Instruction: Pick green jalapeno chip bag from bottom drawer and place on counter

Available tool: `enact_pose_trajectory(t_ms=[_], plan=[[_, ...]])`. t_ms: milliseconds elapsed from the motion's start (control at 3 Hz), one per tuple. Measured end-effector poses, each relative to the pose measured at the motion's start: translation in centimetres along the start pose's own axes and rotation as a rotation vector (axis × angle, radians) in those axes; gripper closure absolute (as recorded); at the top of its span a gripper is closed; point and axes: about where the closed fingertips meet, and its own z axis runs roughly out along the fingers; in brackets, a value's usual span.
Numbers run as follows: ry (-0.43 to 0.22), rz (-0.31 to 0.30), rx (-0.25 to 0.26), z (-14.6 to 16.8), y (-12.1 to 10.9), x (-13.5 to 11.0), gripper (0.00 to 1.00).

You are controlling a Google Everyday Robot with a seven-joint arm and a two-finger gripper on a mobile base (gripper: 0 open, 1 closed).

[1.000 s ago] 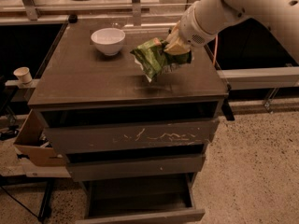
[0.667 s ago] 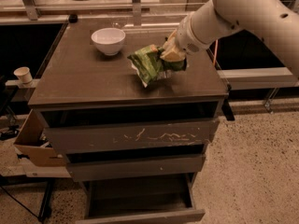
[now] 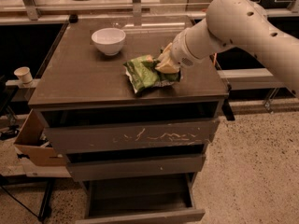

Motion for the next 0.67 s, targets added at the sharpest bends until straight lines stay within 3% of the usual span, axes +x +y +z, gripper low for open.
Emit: enact_pose_trajectory(t_ms=[667], plan=[[0.000, 0.000, 0.000, 0.01, 0.00, 0.00, 0.37]])
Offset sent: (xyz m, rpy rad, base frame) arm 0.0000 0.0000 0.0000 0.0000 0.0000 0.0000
